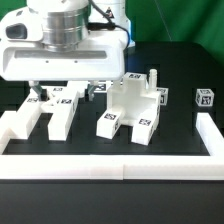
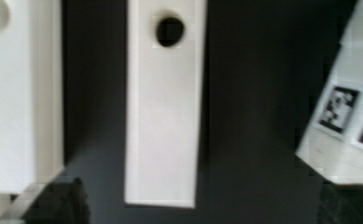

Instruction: Assemble chair

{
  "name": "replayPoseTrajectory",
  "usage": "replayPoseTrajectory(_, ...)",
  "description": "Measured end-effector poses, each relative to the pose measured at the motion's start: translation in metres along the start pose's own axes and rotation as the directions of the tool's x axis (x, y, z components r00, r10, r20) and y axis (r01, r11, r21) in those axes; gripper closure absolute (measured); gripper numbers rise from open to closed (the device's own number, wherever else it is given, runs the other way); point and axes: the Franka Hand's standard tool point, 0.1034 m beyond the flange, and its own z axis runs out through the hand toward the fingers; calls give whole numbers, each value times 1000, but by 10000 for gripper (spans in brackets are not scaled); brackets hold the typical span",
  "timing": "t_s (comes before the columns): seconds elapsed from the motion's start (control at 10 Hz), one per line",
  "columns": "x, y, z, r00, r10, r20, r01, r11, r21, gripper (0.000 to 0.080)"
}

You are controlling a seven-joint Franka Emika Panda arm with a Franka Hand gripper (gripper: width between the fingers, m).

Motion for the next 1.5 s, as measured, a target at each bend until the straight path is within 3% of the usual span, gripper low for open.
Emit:
replayPoseTrajectory(0.3, 6, 1, -1, 999, -3, -39, 3, 1000, -12, 150)
replayPoseTrajectory(0.5, 12, 10, 1, 989, -17, -146, 10, 999, -53, 150)
replayPoseTrajectory(1.1, 6, 14, 7, 992, -25, -125, 18, 999, -51, 150)
replayPoseTrajectory(1.4, 2, 16, 12, 985, 129, -112, -125, 991, 44, 150)
replayPoseTrajectory(1.5, 4, 14, 10, 985, 123, -117, -119, 992, 41, 150)
